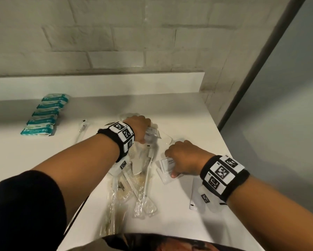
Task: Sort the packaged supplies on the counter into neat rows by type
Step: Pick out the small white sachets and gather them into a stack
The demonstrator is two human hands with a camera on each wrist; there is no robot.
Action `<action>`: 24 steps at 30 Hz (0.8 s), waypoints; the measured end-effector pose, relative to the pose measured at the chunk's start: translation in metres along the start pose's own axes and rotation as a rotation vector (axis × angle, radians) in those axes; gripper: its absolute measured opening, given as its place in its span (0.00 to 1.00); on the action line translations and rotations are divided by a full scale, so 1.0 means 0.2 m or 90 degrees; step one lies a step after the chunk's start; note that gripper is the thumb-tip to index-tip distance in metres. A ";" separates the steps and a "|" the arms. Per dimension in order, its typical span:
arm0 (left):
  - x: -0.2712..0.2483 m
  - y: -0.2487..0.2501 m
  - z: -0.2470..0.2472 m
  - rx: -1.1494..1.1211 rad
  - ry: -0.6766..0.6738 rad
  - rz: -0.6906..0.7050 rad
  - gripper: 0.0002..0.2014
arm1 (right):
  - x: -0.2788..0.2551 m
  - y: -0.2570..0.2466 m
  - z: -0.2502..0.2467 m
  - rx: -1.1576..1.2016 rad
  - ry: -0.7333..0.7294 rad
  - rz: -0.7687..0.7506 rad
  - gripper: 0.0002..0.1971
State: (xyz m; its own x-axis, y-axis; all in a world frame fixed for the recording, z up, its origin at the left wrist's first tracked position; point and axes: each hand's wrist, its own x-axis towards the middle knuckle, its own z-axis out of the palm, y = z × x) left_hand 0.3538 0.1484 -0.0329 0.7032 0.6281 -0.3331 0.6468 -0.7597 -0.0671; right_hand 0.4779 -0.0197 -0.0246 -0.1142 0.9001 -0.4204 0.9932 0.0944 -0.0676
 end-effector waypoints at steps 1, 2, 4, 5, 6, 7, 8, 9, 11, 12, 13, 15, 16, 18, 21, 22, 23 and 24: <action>-0.01 0.00 -0.01 0.009 -0.013 -0.020 0.30 | 0.01 0.00 -0.01 -0.005 -0.016 0.015 0.21; -0.01 0.00 -0.01 0.008 -0.022 -0.038 0.29 | 0.01 0.00 -0.01 -0.012 -0.028 0.026 0.21; -0.03 -0.02 -0.01 -0.023 -0.007 -0.068 0.26 | 0.02 0.00 -0.01 -0.036 -0.036 0.033 0.21; -0.05 -0.02 0.00 -0.047 0.021 -0.078 0.24 | 0.02 0.00 -0.01 -0.046 -0.032 0.031 0.21; -0.06 -0.03 0.01 -0.082 0.051 -0.087 0.21 | 0.02 -0.01 -0.01 -0.049 -0.026 0.028 0.21; -0.08 -0.04 0.00 -0.131 0.083 -0.095 0.19 | 0.01 -0.01 -0.02 -0.050 -0.013 0.021 0.19; -0.11 -0.04 -0.01 -0.203 0.115 -0.105 0.16 | 0.01 -0.02 -0.03 -0.042 0.000 0.018 0.17; -0.14 -0.05 -0.03 -0.290 0.152 -0.120 0.15 | 0.00 -0.01 -0.05 -0.021 0.018 0.021 0.16; -0.22 -0.04 -0.06 -0.491 0.228 -0.143 0.13 | -0.02 -0.01 -0.13 0.054 0.098 0.052 0.16; -0.27 -0.04 -0.08 -0.630 0.257 -0.134 0.12 | -0.03 0.00 -0.19 0.121 0.158 0.075 0.17; -0.31 -0.03 -0.09 -0.797 0.270 -0.106 0.12 | -0.03 -0.01 -0.25 0.225 0.216 0.098 0.16; -0.39 0.00 -0.11 -1.091 0.260 -0.039 0.17 | -0.03 -0.05 -0.35 0.483 0.324 0.094 0.15; -0.43 0.03 -0.12 -1.190 0.236 -0.005 0.18 | -0.03 -0.09 -0.38 0.591 0.367 0.071 0.15; -0.51 0.07 -0.13 -1.293 0.187 0.051 0.17 | -0.03 -0.19 -0.41 0.691 0.421 0.029 0.13; -0.62 0.10 -0.12 -1.352 0.122 0.090 0.19 | -0.03 -0.29 -0.40 0.743 0.447 -0.013 0.10; -0.66 0.10 -0.10 -1.370 0.104 0.099 0.22 | -0.03 -0.32 -0.38 0.765 0.440 -0.020 0.09; -0.69 0.09 -0.07 -1.382 0.082 0.116 0.24 | -0.03 -0.34 -0.37 0.790 0.427 -0.022 0.09; -0.72 0.09 -0.06 -1.390 0.069 0.133 0.24 | -0.03 -0.35 -0.35 0.815 0.412 -0.025 0.08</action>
State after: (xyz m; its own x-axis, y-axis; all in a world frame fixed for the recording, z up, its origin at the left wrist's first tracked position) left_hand 0.2671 0.0453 0.0245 0.7459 0.6494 -0.1480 -0.2492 0.4781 0.8422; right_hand 0.4097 -0.0012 0.0462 0.2350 0.9704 0.0556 0.2480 -0.0045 -0.9688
